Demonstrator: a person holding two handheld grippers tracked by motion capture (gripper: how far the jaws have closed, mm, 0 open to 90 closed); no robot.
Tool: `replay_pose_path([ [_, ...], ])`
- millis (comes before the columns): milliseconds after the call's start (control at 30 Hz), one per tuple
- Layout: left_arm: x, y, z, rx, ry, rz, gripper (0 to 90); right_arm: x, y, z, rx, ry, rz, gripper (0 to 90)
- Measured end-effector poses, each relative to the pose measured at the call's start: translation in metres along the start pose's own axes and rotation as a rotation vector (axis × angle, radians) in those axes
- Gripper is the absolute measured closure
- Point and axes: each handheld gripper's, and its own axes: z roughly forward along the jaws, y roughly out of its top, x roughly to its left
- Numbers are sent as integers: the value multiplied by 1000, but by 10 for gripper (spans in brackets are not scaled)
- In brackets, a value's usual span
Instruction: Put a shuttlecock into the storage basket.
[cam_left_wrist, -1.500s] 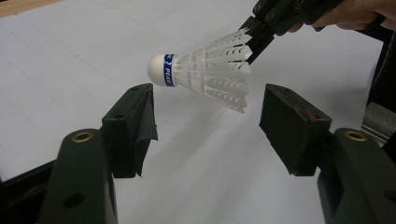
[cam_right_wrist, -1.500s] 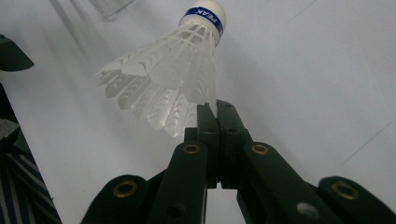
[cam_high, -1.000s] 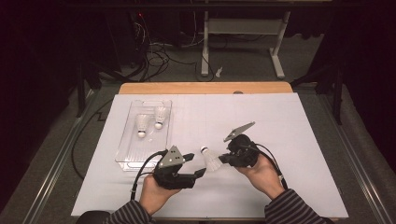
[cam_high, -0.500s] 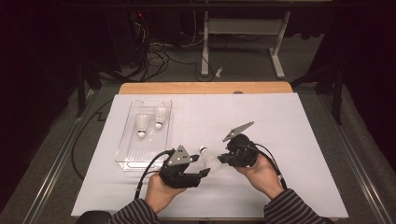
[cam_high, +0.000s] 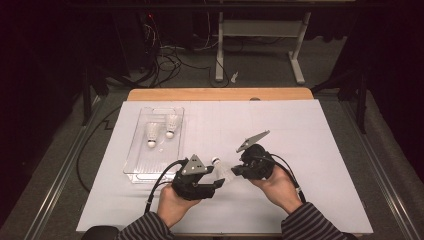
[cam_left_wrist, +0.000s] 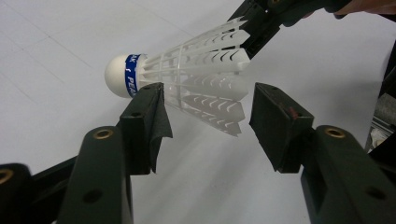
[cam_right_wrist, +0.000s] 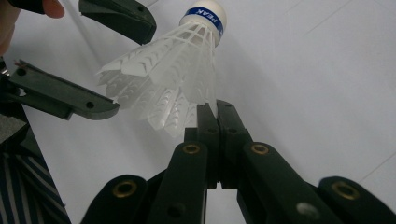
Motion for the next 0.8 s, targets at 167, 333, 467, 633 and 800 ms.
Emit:
replay_pose_path([
  [167, 1, 1, 0, 2, 10, 6, 477, 2, 2, 1, 1, 6, -8, 900],
  [333, 2, 2, 0, -6, 25, 4, 505, 4, 2, 1, 6, 10, -11, 900],
  [467, 3, 2, 0, -11, 32, -1, 532, 4, 2, 0, 4, 13, -16, 900],
  [633, 4, 3, 0, -15, 41, -3, 574, 5, 2, 0, 2, 16, -17, 900],
  [800, 4, 4, -1, -25, 46, -5, 629, 6, 2, 0, 4, 17, -19, 900],
])
